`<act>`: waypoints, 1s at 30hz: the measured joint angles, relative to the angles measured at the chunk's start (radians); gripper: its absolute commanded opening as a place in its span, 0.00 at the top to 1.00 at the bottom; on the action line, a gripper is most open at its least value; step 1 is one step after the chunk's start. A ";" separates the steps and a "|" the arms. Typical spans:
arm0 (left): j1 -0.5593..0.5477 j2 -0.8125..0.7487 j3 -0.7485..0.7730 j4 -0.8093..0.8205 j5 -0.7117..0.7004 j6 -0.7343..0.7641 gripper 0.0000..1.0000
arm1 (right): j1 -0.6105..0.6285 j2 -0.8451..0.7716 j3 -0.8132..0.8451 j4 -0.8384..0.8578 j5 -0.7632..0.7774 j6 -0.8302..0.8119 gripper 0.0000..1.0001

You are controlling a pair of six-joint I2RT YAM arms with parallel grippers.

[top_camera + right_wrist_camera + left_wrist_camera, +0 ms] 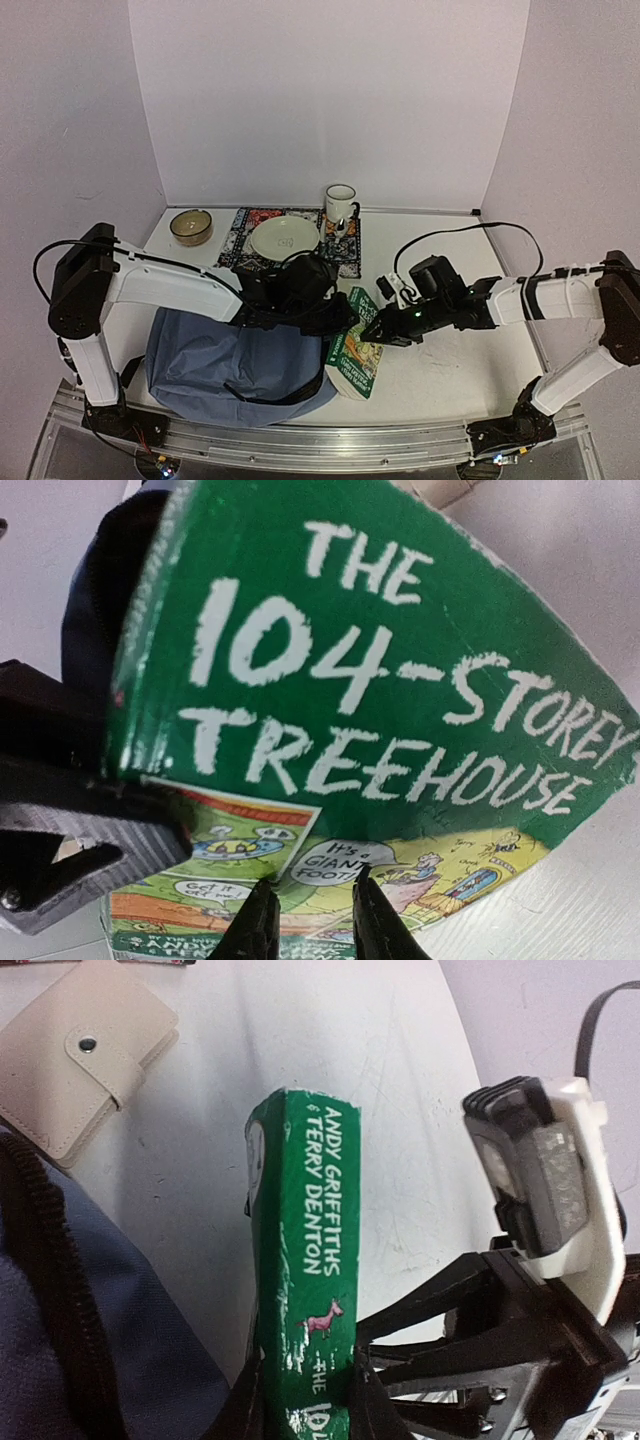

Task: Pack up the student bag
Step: Pick up the book at the center of the board, then pass from the left arm to the right

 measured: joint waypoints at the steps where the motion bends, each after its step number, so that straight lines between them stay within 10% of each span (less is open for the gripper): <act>1: 0.000 -0.008 -0.007 0.000 -0.006 0.001 0.93 | 0.002 -0.012 0.000 0.002 0.005 0.001 0.69; 21: 0.019 -0.436 -0.214 0.112 -0.220 -0.079 1.00 | 0.013 -0.489 -0.182 0.189 0.231 0.213 0.03; 30: 0.019 -0.481 -0.308 0.250 -0.299 -0.141 1.00 | 0.066 -0.421 -0.237 0.467 0.233 0.368 0.02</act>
